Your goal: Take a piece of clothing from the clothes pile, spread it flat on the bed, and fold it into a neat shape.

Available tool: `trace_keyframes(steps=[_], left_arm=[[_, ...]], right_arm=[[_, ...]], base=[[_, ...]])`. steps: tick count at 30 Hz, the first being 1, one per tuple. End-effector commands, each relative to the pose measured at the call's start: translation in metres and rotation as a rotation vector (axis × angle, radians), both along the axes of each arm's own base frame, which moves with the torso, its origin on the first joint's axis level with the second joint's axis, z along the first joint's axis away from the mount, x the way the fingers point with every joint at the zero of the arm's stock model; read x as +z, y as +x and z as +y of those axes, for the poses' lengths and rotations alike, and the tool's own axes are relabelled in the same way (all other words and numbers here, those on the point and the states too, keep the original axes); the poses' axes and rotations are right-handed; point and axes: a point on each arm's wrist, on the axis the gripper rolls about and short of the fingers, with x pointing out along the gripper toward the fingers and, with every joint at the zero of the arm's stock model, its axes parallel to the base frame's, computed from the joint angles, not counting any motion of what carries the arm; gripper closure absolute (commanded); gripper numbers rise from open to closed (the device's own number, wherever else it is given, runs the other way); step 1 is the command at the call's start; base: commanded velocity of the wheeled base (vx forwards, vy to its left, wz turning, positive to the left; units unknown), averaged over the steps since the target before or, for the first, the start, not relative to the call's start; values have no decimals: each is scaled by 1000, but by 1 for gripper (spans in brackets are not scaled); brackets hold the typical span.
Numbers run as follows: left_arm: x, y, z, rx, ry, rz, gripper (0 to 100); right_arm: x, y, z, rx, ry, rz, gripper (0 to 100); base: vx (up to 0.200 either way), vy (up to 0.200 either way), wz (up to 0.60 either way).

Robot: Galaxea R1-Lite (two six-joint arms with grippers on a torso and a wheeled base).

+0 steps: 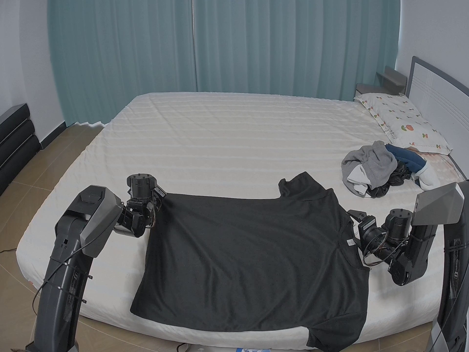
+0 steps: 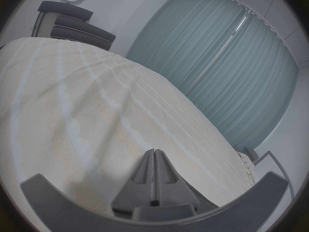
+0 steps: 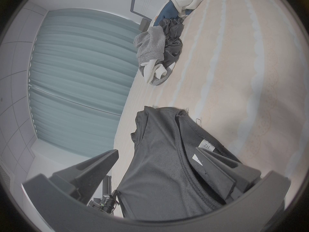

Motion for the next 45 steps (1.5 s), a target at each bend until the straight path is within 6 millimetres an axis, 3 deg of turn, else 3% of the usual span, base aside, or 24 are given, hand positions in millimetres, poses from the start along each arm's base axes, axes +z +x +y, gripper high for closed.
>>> trace_keyframes(steps=[1, 15, 16, 22, 26, 31, 35, 39, 42, 43, 45], left_arm=[[2, 0, 1, 11, 2, -4, 100], [2, 0, 3, 26, 1, -1, 100], [3, 0, 3, 26, 1, -2, 0], [2, -1, 4, 40, -34, -3, 0], [19, -8, 14, 75, -86, -11, 0], [64, -46, 21, 2, -169, -14, 0], [89, -77, 16, -128, -217, -29, 0], [97, -108, -6, -182, -216, 25, 0], [98, -136, -9, -203, -219, 77, 0], [99, -157, -10, -210, -224, 110, 0], [96, -167, -11, -213, -229, 128, 0]], right_arm=[[0, 0, 0, 1, -1, -8, 0], [1, 0, 0, -3, 2, -10, 0], [1, 0, 0, -3, 2, -10, 0], [1, 0, -1, -5, 3, -9, 0], [2, 0, -1, -7, 5, -12, 0], [7, 0, -4, -22, 24, -21, 0], [31, -6, -5, -21, 4, -74, 0], [41, -20, -2, 28, -80, -81, 0], [39, -26, 1, 75, -163, -76, 0], [35, -32, 4, 120, -224, -58, 0], [32, -37, 7, 145, -251, -46, 0]], base=[[0, 0, 0], [0, 0, 0], [0, 0, 0], [0, 0, 0], [0, 0, 0], [0, 0, 0], [0, 0, 0], [0, 0, 0], [0, 0, 0], [0, 0, 0], [0, 0, 0]])
